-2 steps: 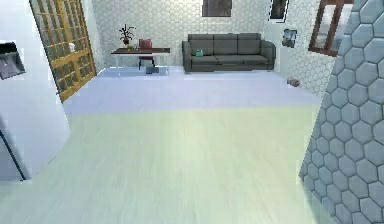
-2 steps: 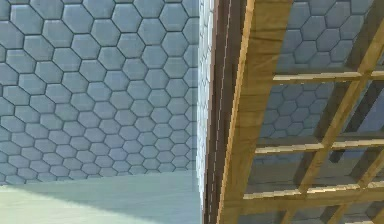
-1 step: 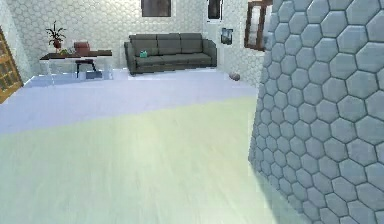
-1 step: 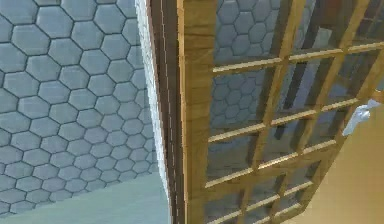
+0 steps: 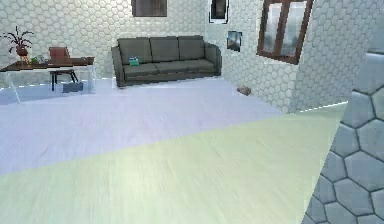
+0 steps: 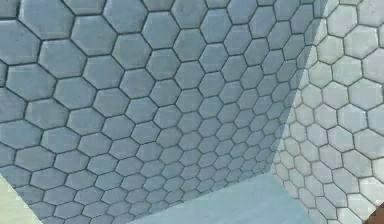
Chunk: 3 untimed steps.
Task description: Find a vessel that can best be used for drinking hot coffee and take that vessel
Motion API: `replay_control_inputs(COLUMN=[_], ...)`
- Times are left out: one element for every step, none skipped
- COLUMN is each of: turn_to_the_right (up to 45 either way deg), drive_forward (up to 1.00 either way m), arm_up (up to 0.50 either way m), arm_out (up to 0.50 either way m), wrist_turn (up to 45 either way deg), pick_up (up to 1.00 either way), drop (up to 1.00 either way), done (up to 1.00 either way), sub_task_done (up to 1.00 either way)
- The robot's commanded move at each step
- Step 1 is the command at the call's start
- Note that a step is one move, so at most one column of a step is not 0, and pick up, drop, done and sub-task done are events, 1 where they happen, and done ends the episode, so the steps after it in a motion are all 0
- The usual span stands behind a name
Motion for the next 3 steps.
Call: replay_control_inputs(turn_to_the_right=[3.0,0.0,21.0], drive_forward=[0.00,0.75,0.00], arm_up=[0.00,0.00,0.00], arm_out=[0.00,0.00,0.00], wrist_turn=[0.0,0.0,0.0], pick_up=[0.00,0.00,0.00], drop=[0.00,0.00,0.00], done=[0.00,0.00,0.00], sub_task_done=[0.00,0.00,0.00])
